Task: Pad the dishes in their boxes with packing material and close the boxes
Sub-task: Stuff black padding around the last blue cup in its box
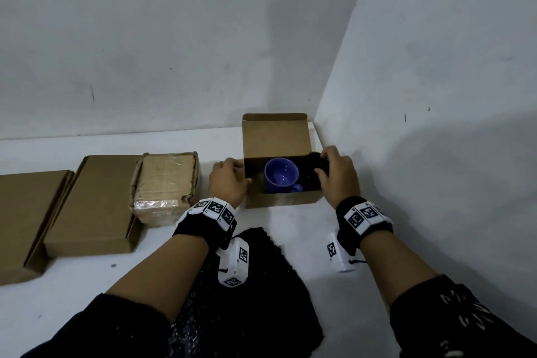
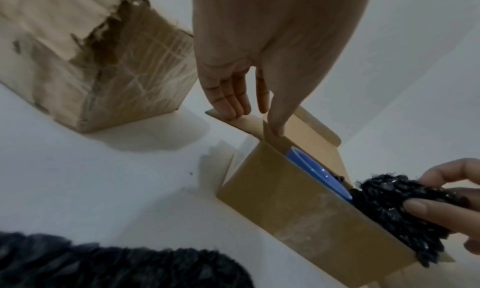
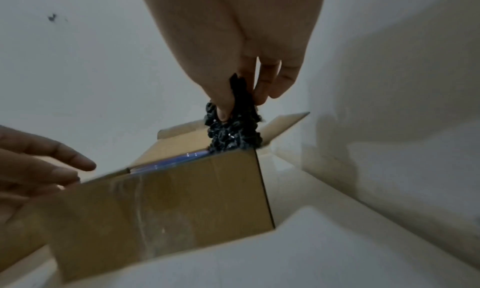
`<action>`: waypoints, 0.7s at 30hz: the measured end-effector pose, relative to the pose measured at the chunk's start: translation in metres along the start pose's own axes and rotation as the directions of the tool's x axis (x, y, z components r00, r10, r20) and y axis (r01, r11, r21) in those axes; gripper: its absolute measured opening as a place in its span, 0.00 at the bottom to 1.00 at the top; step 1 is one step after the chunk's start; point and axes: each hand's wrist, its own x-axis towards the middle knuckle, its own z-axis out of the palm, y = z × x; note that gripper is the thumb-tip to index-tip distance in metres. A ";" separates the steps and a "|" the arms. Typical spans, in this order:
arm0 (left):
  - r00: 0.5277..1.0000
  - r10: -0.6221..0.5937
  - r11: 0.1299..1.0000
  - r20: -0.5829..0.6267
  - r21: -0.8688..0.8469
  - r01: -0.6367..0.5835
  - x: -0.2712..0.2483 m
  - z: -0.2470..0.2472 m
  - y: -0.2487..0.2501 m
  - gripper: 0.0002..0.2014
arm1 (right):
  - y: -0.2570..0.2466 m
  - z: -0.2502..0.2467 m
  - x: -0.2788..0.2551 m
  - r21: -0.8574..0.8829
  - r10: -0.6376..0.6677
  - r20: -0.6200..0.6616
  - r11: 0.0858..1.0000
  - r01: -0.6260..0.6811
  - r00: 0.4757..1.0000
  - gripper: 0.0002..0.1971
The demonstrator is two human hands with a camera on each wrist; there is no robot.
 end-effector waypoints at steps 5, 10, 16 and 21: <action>0.997 -0.035 0.999 0.065 0.027 0.033 0.002 0.009 -0.014 0.18 | 0.013 0.020 -0.010 -0.181 -0.049 0.140 0.981 0.074 0.989 0.09; 0.998 -0.033 0.999 0.062 -0.026 0.035 -0.001 0.009 -0.011 0.16 | 0.010 0.030 -0.014 -0.305 -0.094 0.283 0.935 0.182 0.954 0.15; 0.998 -0.003 0.999 0.069 -0.037 0.005 -0.006 0.008 -0.013 0.15 | 0.010 0.034 -0.028 -0.314 -0.017 0.328 0.941 0.126 0.944 0.20; 0.985 0.144 0.989 0.099 -0.058 -0.139 -0.017 -0.002 -0.024 0.15 | -0.001 0.030 -0.025 -0.381 0.068 0.386 0.920 0.092 0.920 0.23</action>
